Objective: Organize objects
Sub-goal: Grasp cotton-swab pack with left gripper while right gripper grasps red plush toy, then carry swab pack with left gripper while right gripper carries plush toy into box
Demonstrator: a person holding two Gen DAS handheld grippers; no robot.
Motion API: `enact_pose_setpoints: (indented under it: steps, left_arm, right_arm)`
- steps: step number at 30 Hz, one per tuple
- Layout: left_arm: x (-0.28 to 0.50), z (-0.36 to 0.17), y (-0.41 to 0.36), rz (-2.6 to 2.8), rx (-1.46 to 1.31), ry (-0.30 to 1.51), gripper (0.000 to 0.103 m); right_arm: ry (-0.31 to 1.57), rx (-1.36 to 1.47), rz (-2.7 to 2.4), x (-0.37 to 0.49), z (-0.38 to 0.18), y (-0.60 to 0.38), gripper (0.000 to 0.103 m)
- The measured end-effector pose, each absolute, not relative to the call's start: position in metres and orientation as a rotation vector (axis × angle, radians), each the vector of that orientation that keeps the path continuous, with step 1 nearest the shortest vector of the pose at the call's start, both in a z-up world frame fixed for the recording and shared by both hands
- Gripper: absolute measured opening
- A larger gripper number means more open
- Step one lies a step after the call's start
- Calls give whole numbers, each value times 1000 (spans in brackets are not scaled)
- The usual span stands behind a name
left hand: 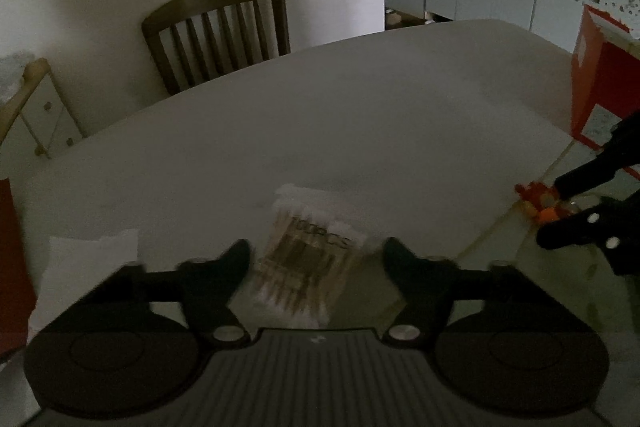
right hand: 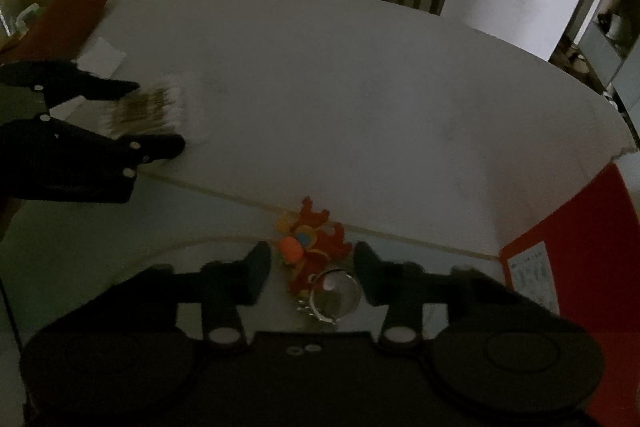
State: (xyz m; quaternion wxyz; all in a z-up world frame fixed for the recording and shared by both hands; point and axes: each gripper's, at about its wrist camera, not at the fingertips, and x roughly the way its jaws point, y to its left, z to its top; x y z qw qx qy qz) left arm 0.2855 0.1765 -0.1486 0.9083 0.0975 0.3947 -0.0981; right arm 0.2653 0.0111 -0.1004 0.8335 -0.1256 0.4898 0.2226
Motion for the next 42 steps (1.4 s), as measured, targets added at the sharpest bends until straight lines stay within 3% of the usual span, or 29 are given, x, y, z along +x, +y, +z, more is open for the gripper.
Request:
enact_pose_setpoints:
  steps: [4,10,42]
  left_arm:
    - [282,-147,169,-190,226,819,42]
    - [273,-143,168,-179,175,851,36]
    - [139,-48,37,-312,-27,858,36]
  right_arm:
    - [1037,-273,471,263,-99,12,39]
    - [1041,-265,466,252,-93,5,38]
    - [958,-111,498,134,15,-123,38]
